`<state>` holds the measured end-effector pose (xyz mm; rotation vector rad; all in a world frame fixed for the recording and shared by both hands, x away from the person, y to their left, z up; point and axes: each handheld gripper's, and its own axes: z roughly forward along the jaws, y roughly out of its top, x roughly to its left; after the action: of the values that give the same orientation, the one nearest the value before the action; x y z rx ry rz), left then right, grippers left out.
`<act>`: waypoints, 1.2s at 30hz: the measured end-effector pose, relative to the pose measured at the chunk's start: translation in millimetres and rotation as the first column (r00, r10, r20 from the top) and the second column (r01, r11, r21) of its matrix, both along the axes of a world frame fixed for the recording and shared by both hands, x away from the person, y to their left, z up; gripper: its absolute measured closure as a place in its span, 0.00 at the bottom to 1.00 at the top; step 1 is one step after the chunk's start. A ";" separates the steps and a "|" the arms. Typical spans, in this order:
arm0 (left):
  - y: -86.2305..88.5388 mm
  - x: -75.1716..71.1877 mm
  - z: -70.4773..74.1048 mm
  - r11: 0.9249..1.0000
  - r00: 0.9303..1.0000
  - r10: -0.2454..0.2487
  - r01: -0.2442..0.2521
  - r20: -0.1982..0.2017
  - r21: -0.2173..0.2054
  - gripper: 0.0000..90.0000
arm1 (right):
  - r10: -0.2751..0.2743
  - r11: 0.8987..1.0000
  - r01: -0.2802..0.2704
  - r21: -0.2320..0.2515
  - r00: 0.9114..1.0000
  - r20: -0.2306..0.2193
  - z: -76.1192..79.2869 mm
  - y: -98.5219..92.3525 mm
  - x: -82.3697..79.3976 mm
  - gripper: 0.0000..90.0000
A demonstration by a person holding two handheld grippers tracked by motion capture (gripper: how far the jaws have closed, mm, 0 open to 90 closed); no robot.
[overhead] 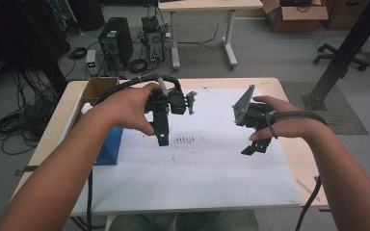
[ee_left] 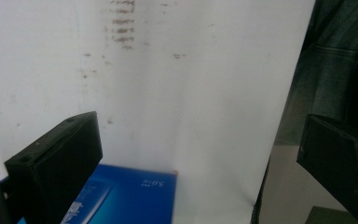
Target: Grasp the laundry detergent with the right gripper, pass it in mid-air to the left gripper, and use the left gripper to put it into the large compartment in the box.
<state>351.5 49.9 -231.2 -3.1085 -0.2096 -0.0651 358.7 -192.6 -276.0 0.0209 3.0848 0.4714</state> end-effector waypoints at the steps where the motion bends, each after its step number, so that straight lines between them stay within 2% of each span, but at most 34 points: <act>1: -0.5 -0.6 -2.5 1.000 1.000 -0.024 0.024 0.004 0.011 0.00 | 0.007 1.000 -0.007 -0.007 1.000 -0.002 -0.5 0.4 1.7 0.04; 10: 4.1 6.1 -17.4 0.998 0.998 -0.054 0.054 -0.016 0.013 0.00 | -0.004 1.000 0.004 -0.028 1.000 -0.015 -5.6 1.1 10.1 0.04; 11: 4.4 8.5 -21.7 0.998 0.998 -0.055 0.056 -0.011 0.032 0.00 | -0.006 0.999 0.005 -0.046 1.000 -0.021 -8.5 1.6 14.0 0.04; 18: 2.7 14.7 -29.3 0.998 0.998 -0.065 0.065 -0.023 0.025 0.00 | -0.007 0.998 0.006 -0.060 1.000 -0.030 -12.9 4.2 19.1 0.04; 36: 8.9 14.1 -27.7 0.998 0.998 -0.055 0.055 -0.015 0.015 0.00 | -0.001 0.999 0.000 -0.049 1.000 -0.027 -10.8 13.8 21.1 0.04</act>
<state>365.6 58.8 -258.9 -3.0985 -0.1228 -0.0449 379.8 -178.8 -286.8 0.0276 3.1213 0.3986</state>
